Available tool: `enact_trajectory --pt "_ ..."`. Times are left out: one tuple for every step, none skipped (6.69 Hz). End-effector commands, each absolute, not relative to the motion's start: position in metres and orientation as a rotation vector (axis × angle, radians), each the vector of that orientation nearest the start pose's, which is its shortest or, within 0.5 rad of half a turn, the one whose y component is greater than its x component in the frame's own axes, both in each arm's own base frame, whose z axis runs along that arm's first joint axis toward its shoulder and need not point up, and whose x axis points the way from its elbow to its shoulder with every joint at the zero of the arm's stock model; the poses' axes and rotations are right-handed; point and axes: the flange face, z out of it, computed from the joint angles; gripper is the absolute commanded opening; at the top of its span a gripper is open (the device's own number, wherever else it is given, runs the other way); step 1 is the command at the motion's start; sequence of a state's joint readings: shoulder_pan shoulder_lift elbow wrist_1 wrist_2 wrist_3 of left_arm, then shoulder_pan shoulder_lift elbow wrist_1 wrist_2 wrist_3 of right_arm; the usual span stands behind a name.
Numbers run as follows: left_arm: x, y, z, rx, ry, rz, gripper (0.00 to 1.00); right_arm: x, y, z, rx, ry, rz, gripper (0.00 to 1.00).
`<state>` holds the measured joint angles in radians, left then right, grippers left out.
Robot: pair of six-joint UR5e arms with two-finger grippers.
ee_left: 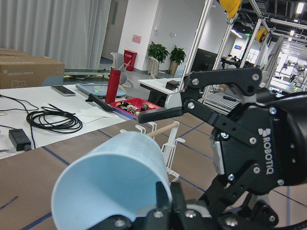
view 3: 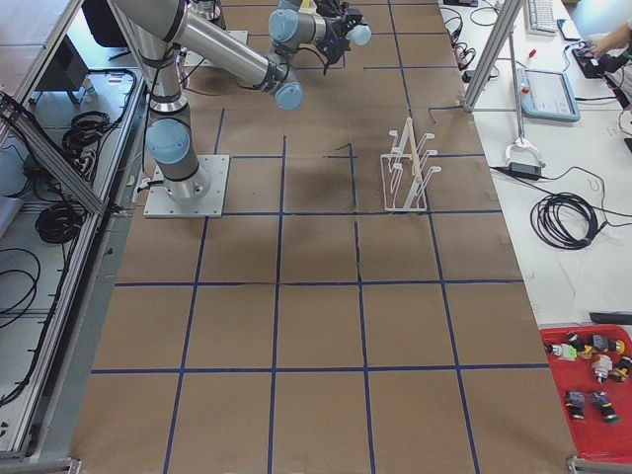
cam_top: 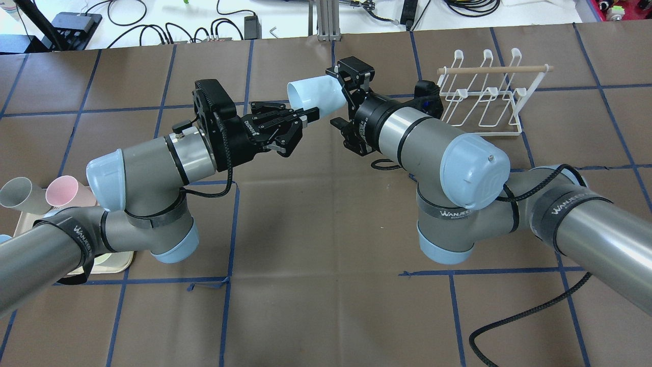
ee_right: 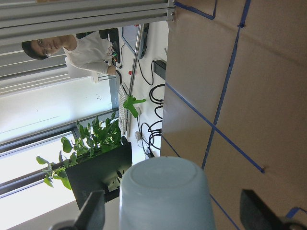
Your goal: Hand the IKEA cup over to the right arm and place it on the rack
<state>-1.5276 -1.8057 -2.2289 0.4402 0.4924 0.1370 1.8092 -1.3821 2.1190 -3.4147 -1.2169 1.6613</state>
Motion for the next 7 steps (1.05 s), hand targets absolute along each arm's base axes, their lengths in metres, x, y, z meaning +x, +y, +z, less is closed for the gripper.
enact_trajectory --pt "-0.2024 -0.4399 0.3395 -0.777 -1.812 1.250 0.07 0.2919 -0.4530 0.3631 1.138 1.678 -0.431 0.99" --pt "-0.2024 -0.4401 0.3388 -0.776 -1.813 1.248 0.08 0.2925 -0.4549 0.3641 1.136 1.676 -0.432 0.99" --pt "-0.2024 -0.4399 0.3395 -0.777 -1.812 1.250 0.08 0.2926 -0.4555 0.3640 1.136 1.676 -0.432 0.99" --pt "-0.2024 -0.4400 0.3389 -0.777 -1.812 1.250 0.08 0.2928 -0.4558 0.3632 1.136 1.677 -0.430 0.94" --pt "-0.2024 -0.4400 0.3387 -0.779 -1.811 1.253 0.08 0.2932 -0.4555 0.3633 1.132 1.678 -0.426 0.86" --pt "-0.2024 -0.4401 0.3379 -0.781 -1.809 1.256 0.09 0.2933 -0.4554 0.3633 1.130 1.679 -0.425 0.75" --pt "-0.2017 -0.4403 0.3380 -0.780 -1.810 1.258 0.11 0.2933 -0.4554 0.3633 1.130 1.679 -0.425 0.64"
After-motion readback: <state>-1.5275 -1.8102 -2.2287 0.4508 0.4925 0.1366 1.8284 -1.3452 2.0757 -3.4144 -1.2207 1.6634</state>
